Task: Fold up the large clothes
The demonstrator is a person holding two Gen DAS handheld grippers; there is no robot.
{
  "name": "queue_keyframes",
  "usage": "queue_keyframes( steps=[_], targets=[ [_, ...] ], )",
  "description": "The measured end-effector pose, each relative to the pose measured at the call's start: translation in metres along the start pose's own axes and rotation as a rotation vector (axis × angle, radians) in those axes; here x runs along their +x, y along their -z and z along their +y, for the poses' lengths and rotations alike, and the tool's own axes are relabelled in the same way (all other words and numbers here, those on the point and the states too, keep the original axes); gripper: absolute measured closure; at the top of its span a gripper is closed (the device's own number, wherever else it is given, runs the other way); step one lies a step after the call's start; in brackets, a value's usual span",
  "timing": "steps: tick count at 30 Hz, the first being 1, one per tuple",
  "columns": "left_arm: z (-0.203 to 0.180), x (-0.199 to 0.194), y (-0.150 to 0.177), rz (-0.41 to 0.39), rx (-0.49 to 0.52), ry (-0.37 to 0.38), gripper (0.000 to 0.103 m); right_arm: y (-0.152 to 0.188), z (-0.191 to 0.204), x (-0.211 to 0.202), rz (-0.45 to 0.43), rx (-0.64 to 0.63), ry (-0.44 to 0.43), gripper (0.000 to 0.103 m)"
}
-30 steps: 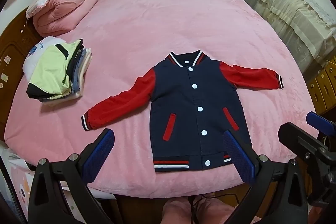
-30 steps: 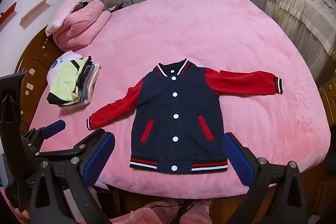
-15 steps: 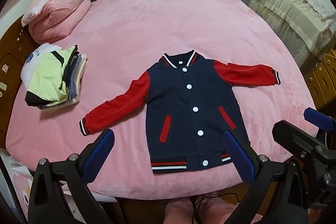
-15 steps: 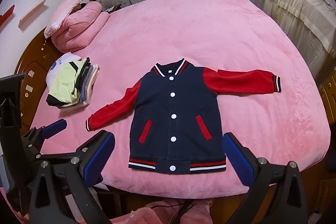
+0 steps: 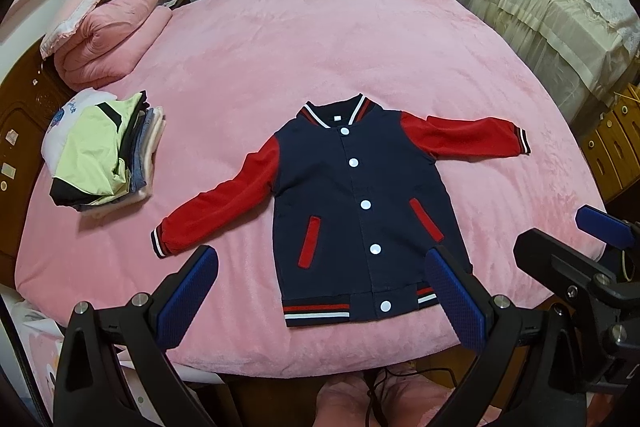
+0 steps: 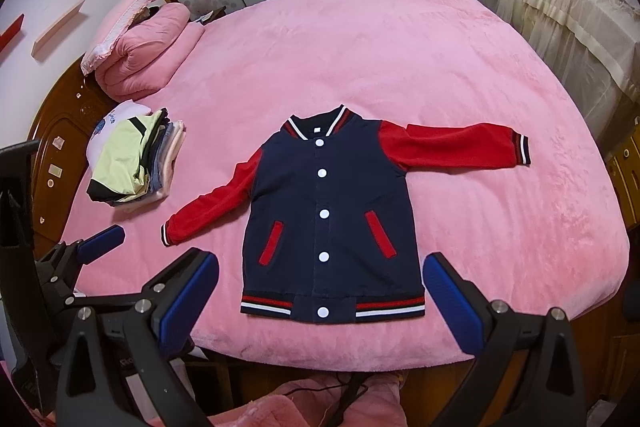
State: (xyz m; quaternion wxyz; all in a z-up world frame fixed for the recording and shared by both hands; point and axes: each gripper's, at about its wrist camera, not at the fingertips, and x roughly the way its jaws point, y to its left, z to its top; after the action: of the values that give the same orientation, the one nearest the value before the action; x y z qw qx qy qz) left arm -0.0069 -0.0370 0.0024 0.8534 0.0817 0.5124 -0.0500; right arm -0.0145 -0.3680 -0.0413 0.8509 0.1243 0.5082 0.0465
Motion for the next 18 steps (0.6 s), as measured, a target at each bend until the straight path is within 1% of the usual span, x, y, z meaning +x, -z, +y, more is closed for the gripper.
queue_keyframes(
  steps=[4,6,9,12,15,16,18],
  targets=[
    [-0.005,-0.002,0.003,-0.003,0.001,0.017,0.001,0.004,-0.008,-0.006,-0.012,-0.001,-0.002,0.001],
    [-0.007,-0.001,0.003,0.013,0.000,0.031,0.001,0.006,-0.011,-0.009,-0.023,-0.004,0.001,0.001],
    [-0.008,0.000,0.001,0.042,-0.019,0.031,0.001,0.005,-0.015,-0.015,-0.041,-0.011,0.008,0.001],
    [-0.006,-0.006,0.001,0.052,-0.059,0.026,0.001,0.005,-0.018,-0.022,-0.062,-0.029,-0.007,0.001],
    [-0.002,-0.015,0.003,0.035,-0.092,0.003,0.001,0.003,-0.017,-0.026,-0.081,-0.069,-0.034,0.001],
    [0.001,-0.017,0.004,0.034,-0.110,-0.002,0.001,0.003,-0.015,-0.027,-0.085,-0.082,-0.041,0.001],
    [0.011,-0.020,0.009,0.041,-0.171,0.016,0.001,0.003,-0.008,-0.027,-0.106,-0.139,-0.064,0.001]
  ],
)
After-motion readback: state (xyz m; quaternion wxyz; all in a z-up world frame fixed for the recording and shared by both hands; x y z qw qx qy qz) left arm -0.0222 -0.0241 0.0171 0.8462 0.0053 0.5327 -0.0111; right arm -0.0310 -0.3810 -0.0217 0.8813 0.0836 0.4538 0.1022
